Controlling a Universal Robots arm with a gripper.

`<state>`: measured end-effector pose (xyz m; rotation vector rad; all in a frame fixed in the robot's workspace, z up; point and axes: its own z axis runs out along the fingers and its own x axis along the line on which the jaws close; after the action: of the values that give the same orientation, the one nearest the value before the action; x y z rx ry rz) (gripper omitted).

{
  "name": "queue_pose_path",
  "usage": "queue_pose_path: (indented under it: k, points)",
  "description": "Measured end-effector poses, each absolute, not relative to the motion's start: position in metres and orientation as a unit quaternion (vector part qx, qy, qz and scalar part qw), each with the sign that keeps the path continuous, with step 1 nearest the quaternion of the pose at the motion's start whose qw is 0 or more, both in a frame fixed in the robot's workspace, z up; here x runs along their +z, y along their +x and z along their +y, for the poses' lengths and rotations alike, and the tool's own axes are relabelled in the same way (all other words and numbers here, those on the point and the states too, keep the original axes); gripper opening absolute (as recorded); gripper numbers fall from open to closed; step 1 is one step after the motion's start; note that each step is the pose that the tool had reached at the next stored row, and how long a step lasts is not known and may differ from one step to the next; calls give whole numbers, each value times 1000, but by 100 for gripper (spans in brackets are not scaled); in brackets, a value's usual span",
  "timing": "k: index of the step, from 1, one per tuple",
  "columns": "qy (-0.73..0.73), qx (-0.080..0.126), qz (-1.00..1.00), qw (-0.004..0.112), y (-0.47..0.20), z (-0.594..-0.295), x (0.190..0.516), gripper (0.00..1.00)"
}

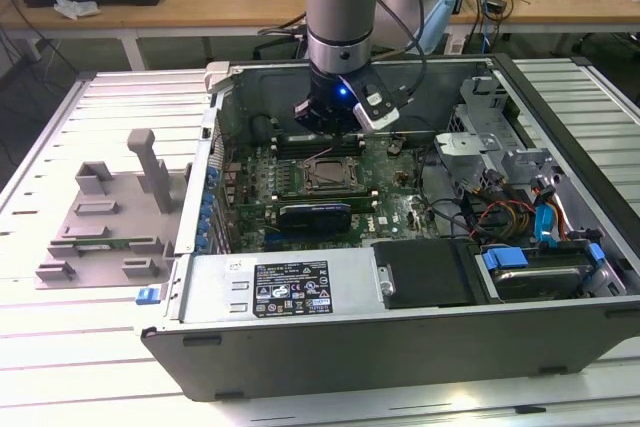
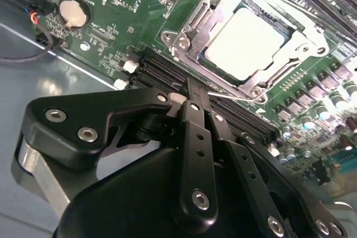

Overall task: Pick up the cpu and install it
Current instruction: 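Install the first cpu locking lever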

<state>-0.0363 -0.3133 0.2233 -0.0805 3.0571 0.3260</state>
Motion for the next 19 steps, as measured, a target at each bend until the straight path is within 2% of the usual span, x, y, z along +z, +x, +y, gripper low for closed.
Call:
queue_pose_path:
  k: [3, 8, 11, 19]
  points:
    - [-27, 106, 993, 43, -45, -311, 222, 11]
    - [-31, 105, 991, 75, -61, -311, 219, 11]
    - [-32, 104, 990, 85, -67, -311, 216, 11]
    - [20, 100, 991, 91, -67, -311, 208, 11]
